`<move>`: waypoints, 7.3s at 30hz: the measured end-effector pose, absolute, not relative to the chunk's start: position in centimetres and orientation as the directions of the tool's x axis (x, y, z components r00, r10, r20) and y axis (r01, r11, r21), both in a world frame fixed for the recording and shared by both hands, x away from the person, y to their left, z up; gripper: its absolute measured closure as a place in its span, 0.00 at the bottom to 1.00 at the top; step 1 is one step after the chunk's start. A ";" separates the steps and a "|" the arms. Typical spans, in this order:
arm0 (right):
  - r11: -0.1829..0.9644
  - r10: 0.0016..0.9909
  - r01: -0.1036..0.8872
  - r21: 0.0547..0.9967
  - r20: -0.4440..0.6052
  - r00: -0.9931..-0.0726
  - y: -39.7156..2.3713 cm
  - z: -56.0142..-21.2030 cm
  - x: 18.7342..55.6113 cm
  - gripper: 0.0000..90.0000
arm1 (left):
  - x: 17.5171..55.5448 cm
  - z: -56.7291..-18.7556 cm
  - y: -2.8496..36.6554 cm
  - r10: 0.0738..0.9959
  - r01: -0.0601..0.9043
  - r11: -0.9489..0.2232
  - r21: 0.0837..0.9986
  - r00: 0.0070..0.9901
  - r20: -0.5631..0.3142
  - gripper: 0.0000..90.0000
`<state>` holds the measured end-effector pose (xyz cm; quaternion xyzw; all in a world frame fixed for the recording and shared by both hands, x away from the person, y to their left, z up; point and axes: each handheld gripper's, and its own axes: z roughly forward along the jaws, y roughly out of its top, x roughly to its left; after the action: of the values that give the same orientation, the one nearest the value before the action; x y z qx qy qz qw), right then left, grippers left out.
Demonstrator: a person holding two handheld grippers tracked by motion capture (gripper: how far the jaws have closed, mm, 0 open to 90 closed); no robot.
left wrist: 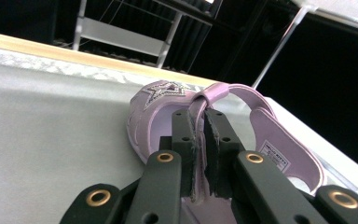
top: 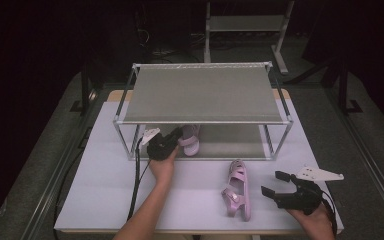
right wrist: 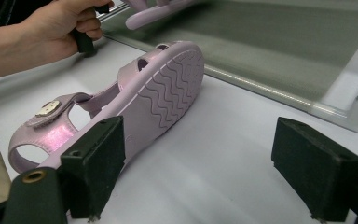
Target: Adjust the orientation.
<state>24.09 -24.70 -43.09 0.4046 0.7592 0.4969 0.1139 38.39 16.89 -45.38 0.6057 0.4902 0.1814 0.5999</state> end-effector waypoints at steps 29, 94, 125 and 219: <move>0.182 0.717 0.495 0.850 0.230 -0.658 -24.4 -42.8 23.7 0.19 | 38.0 -44.4 16.1 0.789 0.440 0.131 0.889 0.496 -0.362 0.74; 0.349 0.573 0.418 0.839 0.161 -0.803 -19.7 -41.4 22.8 0.85 | 25.8 -41.8 24.1 0.683 0.359 0.043 0.932 0.670 -0.290 0.52; 0.292 0.733 0.578 0.762 0.210 -0.647 -25.1 -42.6 23.5 0.82 | 25.6 -41.3 24.4 0.680 0.317 0.030 0.948 0.688 -0.252 0.51; -0.042 0.754 0.697 0.716 0.480 -0.448 -24.2 -41.9 20.6 0.91 | 26.0 -41.4 25.3 0.695 0.296 0.010 0.955 0.685 -0.220 0.39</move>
<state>20.59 -24.21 -41.91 0.5247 0.6913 0.4959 0.0292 25.97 25.28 -41.38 0.6843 0.3622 0.1629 0.6116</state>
